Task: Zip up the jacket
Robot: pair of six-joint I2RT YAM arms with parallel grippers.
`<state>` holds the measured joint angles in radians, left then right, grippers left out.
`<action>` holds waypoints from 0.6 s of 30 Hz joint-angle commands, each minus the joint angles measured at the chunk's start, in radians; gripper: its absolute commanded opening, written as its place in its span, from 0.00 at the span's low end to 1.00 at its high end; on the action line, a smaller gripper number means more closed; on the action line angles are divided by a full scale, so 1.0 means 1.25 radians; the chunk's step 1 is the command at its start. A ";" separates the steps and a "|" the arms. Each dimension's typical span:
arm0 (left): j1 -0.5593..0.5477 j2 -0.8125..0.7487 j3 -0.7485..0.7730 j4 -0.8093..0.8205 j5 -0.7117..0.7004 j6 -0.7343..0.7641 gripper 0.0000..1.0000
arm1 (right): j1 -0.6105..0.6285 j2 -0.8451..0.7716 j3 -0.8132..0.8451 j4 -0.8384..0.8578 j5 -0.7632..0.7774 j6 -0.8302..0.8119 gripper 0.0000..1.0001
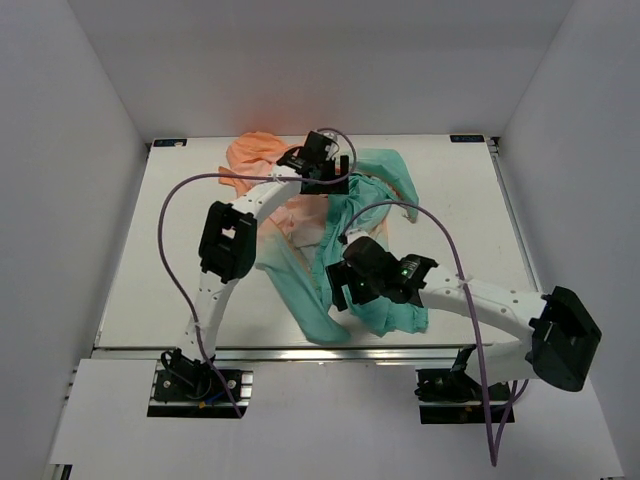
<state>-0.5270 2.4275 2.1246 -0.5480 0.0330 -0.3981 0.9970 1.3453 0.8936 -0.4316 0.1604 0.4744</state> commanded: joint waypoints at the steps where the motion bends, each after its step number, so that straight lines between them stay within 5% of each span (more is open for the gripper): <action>1: 0.002 -0.180 -0.011 -0.087 -0.015 0.029 0.98 | 0.001 -0.039 0.001 -0.083 0.053 0.006 0.89; 4: 0.002 -0.306 -0.131 -0.118 -0.058 -0.007 0.98 | 0.000 -0.059 -0.047 -0.099 0.048 0.028 0.89; 9: 0.002 -0.607 -0.611 -0.021 -0.066 -0.124 0.98 | -0.002 -0.070 -0.140 -0.101 0.059 0.070 0.89; 13: 0.002 -0.734 -0.893 0.071 -0.025 -0.185 0.98 | -0.008 -0.045 -0.166 -0.085 0.098 0.093 0.87; 15: 0.002 -0.752 -0.955 0.117 0.005 -0.202 0.98 | -0.017 -0.027 -0.172 -0.076 0.135 0.100 0.74; 16: 0.001 -0.748 -0.978 0.124 0.007 -0.203 0.98 | -0.029 -0.021 -0.168 -0.084 0.153 0.112 0.45; 18: 0.001 -0.730 -0.976 0.129 0.003 -0.204 0.96 | -0.045 -0.015 -0.160 -0.107 0.175 0.124 0.20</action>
<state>-0.5255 1.5230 0.9031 -0.4812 0.0124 -0.6125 0.9688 1.3212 0.6819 -0.5476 0.2886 0.5823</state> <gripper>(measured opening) 0.965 0.256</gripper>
